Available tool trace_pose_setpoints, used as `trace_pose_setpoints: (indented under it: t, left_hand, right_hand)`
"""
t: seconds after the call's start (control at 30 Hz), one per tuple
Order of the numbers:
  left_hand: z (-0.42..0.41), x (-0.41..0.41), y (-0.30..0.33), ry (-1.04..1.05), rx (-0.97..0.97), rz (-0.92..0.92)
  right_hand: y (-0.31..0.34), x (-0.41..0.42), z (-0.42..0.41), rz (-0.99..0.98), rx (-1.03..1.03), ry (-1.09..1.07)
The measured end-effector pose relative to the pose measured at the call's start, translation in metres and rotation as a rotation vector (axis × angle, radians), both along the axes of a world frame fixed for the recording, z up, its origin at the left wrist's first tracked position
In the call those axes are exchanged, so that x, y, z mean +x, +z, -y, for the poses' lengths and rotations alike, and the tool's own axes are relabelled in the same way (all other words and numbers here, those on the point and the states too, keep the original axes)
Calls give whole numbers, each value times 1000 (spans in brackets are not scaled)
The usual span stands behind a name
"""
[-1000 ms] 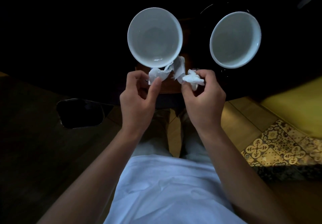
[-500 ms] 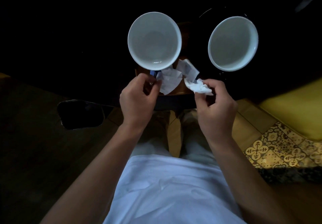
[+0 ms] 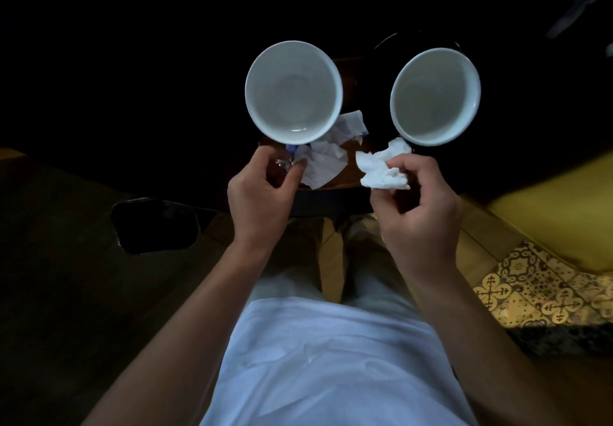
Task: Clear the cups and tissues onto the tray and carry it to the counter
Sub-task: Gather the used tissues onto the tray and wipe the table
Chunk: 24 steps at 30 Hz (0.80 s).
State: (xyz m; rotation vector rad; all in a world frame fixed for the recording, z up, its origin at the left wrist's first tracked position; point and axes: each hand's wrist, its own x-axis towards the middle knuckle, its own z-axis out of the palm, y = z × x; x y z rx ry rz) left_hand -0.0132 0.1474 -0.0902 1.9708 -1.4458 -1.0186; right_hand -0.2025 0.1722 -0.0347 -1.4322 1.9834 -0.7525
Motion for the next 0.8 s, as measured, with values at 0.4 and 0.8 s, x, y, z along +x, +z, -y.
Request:
trace_pose_setpoints:
  t: [0.4,0.8]
  left_hand:
    - [36,38,56,-276,-386,232]
    - [216,-121,56,-617,-566,334]
  right_hand:
    - [42,-29,23,74,-202,164]
    - [96,-170,67,-161,-333,98]
